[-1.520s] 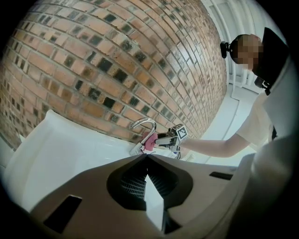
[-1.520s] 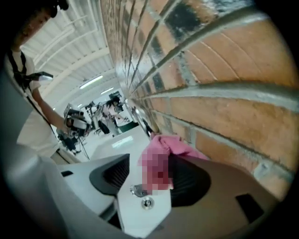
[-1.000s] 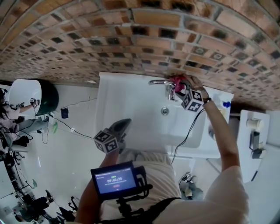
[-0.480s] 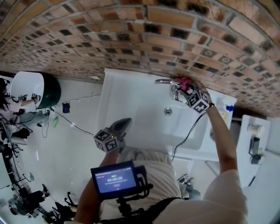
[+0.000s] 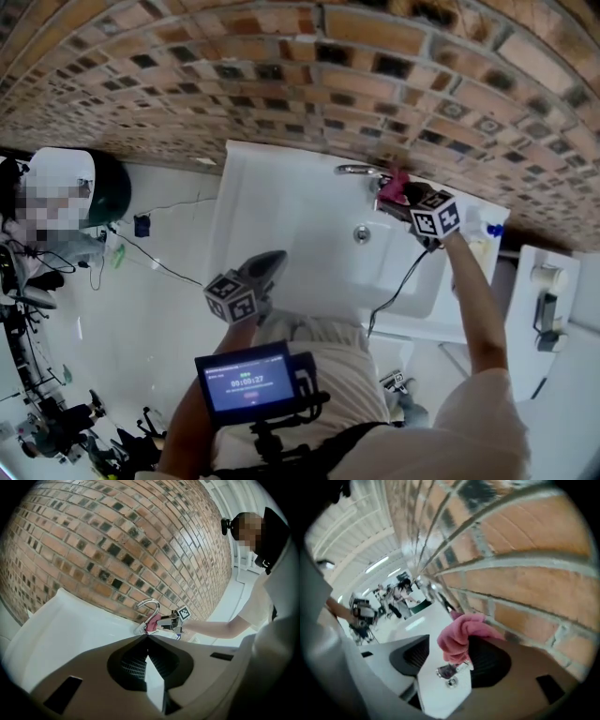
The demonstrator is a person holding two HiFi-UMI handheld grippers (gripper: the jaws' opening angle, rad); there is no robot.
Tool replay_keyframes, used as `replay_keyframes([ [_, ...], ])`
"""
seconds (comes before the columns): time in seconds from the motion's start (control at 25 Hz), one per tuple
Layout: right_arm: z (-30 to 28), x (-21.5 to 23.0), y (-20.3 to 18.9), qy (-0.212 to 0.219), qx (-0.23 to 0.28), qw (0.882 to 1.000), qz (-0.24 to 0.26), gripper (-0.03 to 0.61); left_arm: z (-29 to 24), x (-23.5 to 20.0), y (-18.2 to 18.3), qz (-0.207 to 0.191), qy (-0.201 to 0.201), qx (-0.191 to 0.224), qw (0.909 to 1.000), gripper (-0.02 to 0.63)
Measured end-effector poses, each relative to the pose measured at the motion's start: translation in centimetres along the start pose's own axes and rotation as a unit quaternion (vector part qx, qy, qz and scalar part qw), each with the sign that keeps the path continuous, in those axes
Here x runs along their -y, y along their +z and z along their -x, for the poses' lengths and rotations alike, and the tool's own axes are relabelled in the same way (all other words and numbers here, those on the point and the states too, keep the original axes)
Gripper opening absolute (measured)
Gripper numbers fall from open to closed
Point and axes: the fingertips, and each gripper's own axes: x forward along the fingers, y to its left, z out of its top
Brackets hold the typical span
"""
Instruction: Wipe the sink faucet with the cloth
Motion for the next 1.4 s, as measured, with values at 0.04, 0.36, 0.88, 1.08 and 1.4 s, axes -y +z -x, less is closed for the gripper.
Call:
replay_keyframes([
  [0.04, -0.1, -0.3, -0.3, -0.002, -0.016, 0.999, 0.049, 0.287, 0.0, 0.0, -0.1, -0.001, 0.000, -0.001, 1.0000, 0.006],
  [0.36, -0.8, 1.4, -2.3, -0.086, -0.142, 0.920, 0.356, 0.270, -0.7, 0.4, 0.1, -0.002, -0.007, -0.002, 1.0000, 0.006],
  [0.88, -2.6, 3.7, -0.3, -0.181, -0.068, 0.909, 0.368, 0.190, -0.6, 0.0, -0.1, 0.008, -0.003, 0.002, 1.0000, 0.006],
  [1.08, -2.9, 3.6, -0.2, -0.168, -0.029, 0.931, 0.323, 0.190, -1.0, 0.0, -0.2, 0.000, -0.006, -0.005, 1.0000, 0.006],
  [1.4, -1.2, 1.9, 1.8, -0.151, 0.043, 0.953, 0.258, 0.179, -1.1, 0.2, -0.3, 0.004, -0.007, -0.008, 0.9999, 0.006],
])
